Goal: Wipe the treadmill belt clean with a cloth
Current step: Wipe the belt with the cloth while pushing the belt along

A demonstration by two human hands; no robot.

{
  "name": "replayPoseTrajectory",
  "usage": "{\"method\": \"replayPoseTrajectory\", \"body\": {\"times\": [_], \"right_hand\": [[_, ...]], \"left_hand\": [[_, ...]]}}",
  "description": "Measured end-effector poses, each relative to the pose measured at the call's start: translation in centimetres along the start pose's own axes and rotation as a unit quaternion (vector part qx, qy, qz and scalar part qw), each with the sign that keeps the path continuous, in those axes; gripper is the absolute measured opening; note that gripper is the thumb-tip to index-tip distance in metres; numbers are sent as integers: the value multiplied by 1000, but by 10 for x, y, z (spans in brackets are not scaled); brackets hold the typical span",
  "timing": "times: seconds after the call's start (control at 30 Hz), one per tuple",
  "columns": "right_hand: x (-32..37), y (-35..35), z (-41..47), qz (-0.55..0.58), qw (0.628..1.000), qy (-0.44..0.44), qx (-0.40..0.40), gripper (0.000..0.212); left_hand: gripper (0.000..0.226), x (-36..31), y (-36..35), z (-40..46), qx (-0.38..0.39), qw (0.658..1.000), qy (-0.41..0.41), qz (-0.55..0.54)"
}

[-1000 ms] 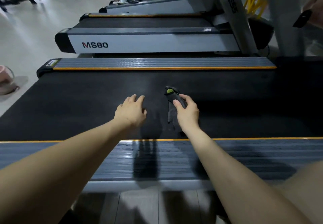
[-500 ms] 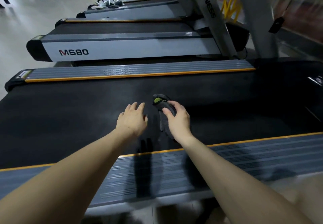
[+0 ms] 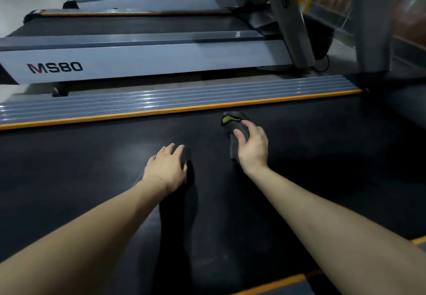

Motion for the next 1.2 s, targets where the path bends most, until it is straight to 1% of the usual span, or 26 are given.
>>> {"method": "replayPoseTrajectory", "body": {"times": [0.07, 0.13, 0.23, 0.27, 0.3, 0.37, 0.47, 0.57, 0.6, 0.63, 0.7, 0.77, 0.8, 0.87, 0.93, 0.97, 1.0, 1.03, 1.1, 1.13, 1.2], "right_hand": [[-1, -11, 26, -15, 1000, -10, -19, 36], [-4, -25, 50, -48, 999, -17, -18, 34], [-12, -54, 67, -165, 986, 11, 37, 36], [-15, -62, 69, -181, 982, 31, 46, 34], [-19, -68, 70, -179, 982, 46, 48, 31], [-22, -73, 74, -154, 985, 45, 56, 30], [-21, -77, 75, -142, 988, 13, 60, 42], [-8, -88, 71, -137, 990, -24, 34, 41], [4, -95, 66, -136, 990, -23, 33, 40], [22, -106, 60, -130, 991, -6, 39, 39], [67, -134, 42, -99, 991, 66, 62, 37], [111, -162, 15, -79, 980, 150, 105, 36], [121, -171, 8, -78, 974, 175, 123, 35], [116, -169, 11, -72, 966, 215, 127, 31], [87, -150, 26, -91, 961, 244, 92, 26], [65, -135, 44, -109, 965, 232, 57, 24], [42, -117, 65, -135, 971, 196, 32, 24], [20, -100, 83, -164, 975, 146, 20, 24], [-15, -76, 105, -212, 976, 39, 22, 25], [-20, -75, 106, -223, 975, 10, 21, 26], [-6, -88, 95, -207, 978, 10, -3, 28]], "left_hand": [[53, 7, -5, 19, 0, 1000, -9, 2], [54, 14, -7, 39, 2, 1000, -14, 8], [53, 24, -5, 68, -1, 1000, -18, 18], [53, 27, -3, 76, -2, 1000, -16, 20], [53, 30, -1, 82, -3, 1000, -14, 23], [52, 41, 3, 91, -4, 1000, -1, 29], [51, 58, 3, 96, -2, 999, 17, 29], [51, 69, 1, 95, -12, 999, 1, 29], [51, 72, 0, 94, -17, 999, -6, 26], [51, 77, 1, 93, -22, 999, -8, 21], [54, 90, 3, 89, -38, 999, 7, 18], [62, 110, 8, 84, -52, 998, 39, 22], [66, 119, 10, 83, -49, 997, 48, 27], [75, 128, 12, 82, -24, 998, 45, 42], [83, 128, 13, 82, 9, 998, 41, 43], [87, 126, 14, 82, 23, 998, 42, 40], [89, 125, 15, 82, 31, 998, 43, 39], [91, 124, 15, 81, 32, 998, 42, 42], [90, 123, 16, 80, 30, 998, 38, 50], [90, 122, 15, 79, 28, 998, 38, 52], [88, 122, 14, 78, 24, 998, 39, 52]]}}
Point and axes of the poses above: each hand's wrist, its own z-axis towards the middle knuckle, its own y-axis out of the back of the hand, x = y × z, the point moved 4 cm from there along z, towards the middle knuckle, and after that the axes turned 15 degrees about -z, right-handed, at the moved point
